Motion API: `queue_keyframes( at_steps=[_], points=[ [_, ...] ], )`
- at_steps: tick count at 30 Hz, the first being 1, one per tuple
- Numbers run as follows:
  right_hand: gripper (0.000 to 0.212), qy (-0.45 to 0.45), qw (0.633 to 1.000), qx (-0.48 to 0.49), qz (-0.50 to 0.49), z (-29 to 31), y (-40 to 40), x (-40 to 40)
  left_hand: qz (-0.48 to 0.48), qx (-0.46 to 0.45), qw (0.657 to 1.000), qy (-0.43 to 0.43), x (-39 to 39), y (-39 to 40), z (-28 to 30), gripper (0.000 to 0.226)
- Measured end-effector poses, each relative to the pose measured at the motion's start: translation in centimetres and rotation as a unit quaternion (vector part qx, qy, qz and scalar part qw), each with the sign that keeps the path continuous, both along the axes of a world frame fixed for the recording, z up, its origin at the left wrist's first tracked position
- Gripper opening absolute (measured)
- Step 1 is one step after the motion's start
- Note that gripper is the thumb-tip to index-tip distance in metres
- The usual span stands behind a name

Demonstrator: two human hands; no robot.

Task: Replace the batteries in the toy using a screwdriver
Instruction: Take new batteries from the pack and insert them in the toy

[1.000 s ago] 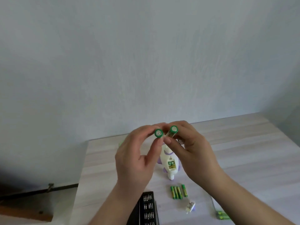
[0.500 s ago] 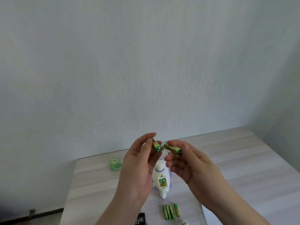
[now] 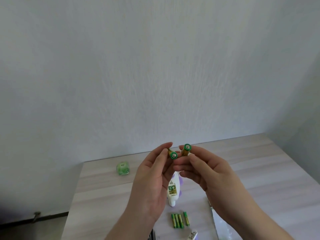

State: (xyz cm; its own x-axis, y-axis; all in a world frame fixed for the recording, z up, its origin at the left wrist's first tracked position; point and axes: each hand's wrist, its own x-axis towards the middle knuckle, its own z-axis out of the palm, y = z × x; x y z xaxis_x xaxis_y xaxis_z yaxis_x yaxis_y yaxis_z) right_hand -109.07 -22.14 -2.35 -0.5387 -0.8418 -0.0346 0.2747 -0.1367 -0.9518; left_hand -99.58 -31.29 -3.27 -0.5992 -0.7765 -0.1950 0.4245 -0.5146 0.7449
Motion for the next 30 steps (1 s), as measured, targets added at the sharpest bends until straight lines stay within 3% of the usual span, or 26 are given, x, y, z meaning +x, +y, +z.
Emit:
queue_keyframes(
  at_steps=[9, 11, 13, 15, 19, 21, 24, 27, 30],
  points=[
    [0.022, 0.034, 0.999, 0.012, -0.003, -0.3, 0.3, -0.1, -0.011, 0.008, 1.000, -0.001, 0.0, -0.3, -0.7, 0.021],
    [0.022, 0.050, 0.999, 0.012, -0.003, -0.3, 0.4, -0.1, -0.014, -0.016, 1.000, -0.001, 0.2, -0.4, -0.6, 0.018],
    [0.024, 0.072, 0.997, 0.018, -0.011, -0.4, 0.4, -0.1, 0.000, -0.096, 0.995, -0.039, 0.6, -0.3, -0.6, 0.014],
    [0.023, 0.095, 0.995, 0.022, -0.019, -0.6, 0.2, -0.1, 0.028, -0.225, 0.968, -0.108, 1.1, -0.5, -0.9, 0.022],
    [0.022, 0.150, 0.988, 0.032, -0.020, -0.9, -0.2, 0.3, 0.010, -0.369, 0.922, -0.120, 2.1, -1.0, -1.5, 0.057],
    [0.023, 0.160, 0.986, 0.032, -0.022, -1.1, -0.5, 0.5, 0.026, -0.457, 0.877, -0.149, 2.6, -1.5, -2.0, 0.063],
    [0.024, 0.195, 0.980, 0.034, -0.038, -1.9, -0.8, 0.9, 0.069, -0.546, 0.815, -0.180, 3.4, -2.2, -2.5, 0.059],
    [0.013, 0.195, 0.980, 0.029, -0.030, -2.3, -1.0, 1.3, 0.093, -0.583, 0.788, -0.171, 4.0, -2.8, -3.1, 0.050],
    [0.016, 0.200, 0.979, 0.040, -0.030, -2.5, -1.1, 1.9, 0.107, -0.610, 0.767, -0.167, 4.4, -3.4, -4.2, 0.034]
  ],
)
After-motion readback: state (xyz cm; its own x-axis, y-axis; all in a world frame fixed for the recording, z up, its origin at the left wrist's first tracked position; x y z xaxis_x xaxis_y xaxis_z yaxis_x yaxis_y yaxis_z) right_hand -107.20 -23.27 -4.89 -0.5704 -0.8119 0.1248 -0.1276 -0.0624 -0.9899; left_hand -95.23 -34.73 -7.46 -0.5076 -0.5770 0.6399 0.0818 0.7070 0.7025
